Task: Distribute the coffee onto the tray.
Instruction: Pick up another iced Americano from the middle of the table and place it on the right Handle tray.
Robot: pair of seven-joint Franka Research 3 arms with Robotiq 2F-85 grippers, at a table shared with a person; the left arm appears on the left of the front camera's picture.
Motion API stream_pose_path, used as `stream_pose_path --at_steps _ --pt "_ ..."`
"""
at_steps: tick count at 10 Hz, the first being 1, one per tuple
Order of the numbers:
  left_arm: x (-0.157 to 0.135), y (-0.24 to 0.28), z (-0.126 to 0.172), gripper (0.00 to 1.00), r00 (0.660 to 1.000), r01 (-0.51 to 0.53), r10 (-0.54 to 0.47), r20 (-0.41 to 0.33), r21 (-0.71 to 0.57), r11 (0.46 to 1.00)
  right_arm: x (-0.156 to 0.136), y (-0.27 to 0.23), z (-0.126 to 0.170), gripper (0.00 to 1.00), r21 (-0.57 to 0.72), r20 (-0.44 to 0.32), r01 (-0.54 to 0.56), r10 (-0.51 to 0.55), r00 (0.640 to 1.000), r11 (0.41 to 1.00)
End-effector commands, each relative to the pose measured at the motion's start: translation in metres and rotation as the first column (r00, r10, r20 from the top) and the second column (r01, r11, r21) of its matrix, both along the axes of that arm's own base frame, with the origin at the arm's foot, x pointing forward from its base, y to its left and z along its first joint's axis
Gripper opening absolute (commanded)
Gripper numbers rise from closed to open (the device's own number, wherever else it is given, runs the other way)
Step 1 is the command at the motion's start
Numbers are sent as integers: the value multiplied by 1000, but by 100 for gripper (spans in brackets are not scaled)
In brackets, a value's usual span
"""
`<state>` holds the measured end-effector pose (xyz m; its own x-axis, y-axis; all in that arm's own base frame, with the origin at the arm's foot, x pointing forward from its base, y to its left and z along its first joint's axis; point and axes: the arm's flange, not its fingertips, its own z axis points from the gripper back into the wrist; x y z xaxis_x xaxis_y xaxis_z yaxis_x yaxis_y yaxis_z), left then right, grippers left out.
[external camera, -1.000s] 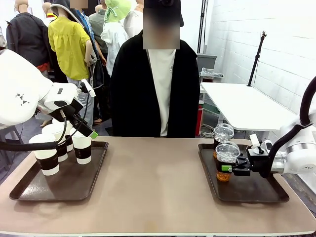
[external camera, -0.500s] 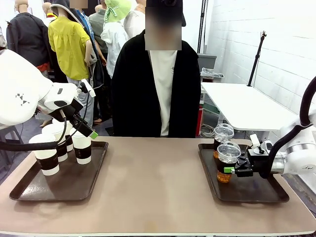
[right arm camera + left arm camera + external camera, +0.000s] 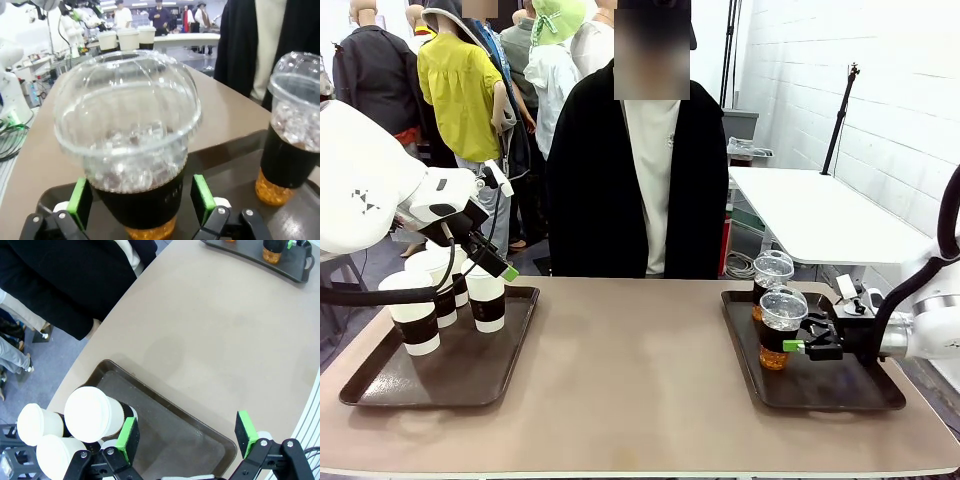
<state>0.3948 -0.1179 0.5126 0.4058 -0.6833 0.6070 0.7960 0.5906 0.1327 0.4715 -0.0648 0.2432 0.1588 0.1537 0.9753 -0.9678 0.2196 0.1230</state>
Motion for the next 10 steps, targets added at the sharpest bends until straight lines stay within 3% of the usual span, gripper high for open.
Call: stream_pose_path --at_steps 1,5,6,7,10 --pt "1 2 -2 100 1000 4 -4 -9 -17 1000 -16 -11 3 100 6 -27 45 -45 999 999" --pt "1 2 -2 100 1000 4 -4 -9 -17 1000 -48 -37 0 100 -12 -65 127 -127 990 992" --pt "1 2 -2 100 1000 4 -4 -9 -17 1000 -45 -23 12 100 -98 -69 141 -148 987 985" --pt "1 2 -2 100 1000 4 -4 -9 -17 1000 -38 -40 -8 100 7 -46 114 -113 993 994" --pt "1 2 -2 100 1000 4 -4 -9 -17 1000 -38 -40 -8 100 7 -46 114 -113 993 994"
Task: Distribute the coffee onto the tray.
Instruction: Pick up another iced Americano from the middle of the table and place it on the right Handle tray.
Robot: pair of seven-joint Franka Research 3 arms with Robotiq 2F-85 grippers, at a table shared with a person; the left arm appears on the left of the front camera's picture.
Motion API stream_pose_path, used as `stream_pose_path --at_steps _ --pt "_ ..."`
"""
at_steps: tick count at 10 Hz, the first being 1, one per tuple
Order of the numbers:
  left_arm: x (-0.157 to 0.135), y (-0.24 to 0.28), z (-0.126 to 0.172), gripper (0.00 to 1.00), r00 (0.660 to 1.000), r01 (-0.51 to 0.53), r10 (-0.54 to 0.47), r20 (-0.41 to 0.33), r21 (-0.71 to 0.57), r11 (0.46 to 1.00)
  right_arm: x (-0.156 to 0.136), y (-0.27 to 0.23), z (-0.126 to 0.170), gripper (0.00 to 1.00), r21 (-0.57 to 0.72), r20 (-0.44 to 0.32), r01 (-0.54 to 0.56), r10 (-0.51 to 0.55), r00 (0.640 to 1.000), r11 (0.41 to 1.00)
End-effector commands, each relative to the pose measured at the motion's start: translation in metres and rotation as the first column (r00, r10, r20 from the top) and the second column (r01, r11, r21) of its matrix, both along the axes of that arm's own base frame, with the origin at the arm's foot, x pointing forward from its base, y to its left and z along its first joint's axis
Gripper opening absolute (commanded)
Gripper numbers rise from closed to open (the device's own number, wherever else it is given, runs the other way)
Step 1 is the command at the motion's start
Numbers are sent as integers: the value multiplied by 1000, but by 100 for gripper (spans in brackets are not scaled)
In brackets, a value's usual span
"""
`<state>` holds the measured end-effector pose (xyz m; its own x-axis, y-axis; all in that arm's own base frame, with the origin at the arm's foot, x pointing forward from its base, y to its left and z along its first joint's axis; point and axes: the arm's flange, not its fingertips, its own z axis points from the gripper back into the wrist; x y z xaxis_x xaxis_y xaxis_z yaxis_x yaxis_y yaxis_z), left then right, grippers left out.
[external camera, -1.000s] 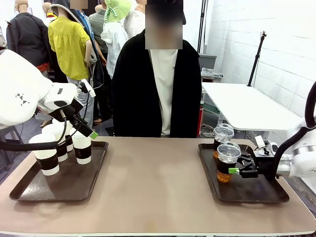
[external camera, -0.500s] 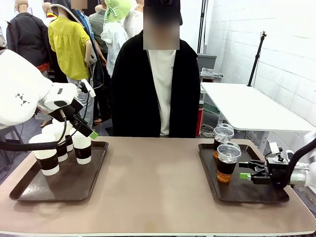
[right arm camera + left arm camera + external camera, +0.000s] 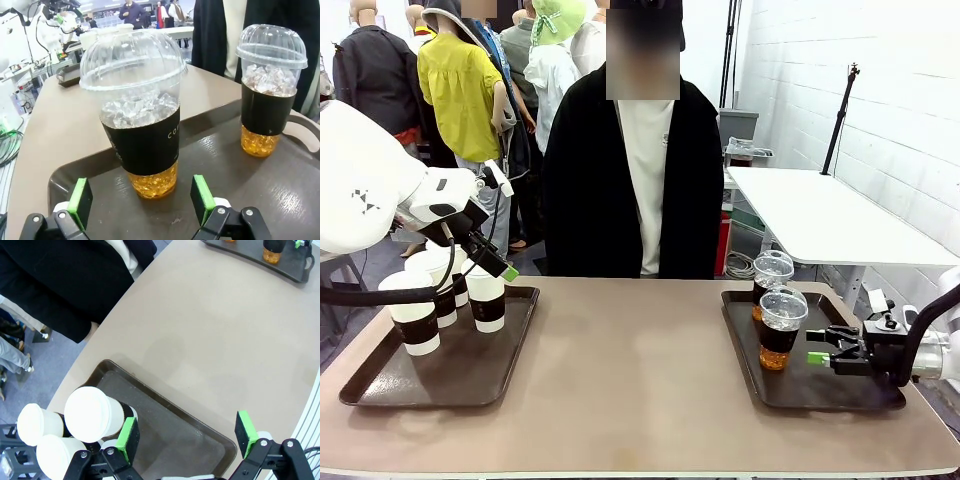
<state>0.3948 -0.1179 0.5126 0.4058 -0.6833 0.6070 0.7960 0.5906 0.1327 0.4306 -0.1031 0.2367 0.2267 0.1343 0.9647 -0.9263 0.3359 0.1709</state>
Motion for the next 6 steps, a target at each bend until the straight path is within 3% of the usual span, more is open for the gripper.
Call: stream_pose_path --at_steps 1,6 --pt "1 2 -2 100 1000 4 -4 -9 -17 1000 3 -2 -1 100 13 7 -8 8 1000 1000" --pt "1 2 -2 100 1000 4 -4 -9 -17 1000 3 -2 -1 100 13 7 -8 8 1000 1000"
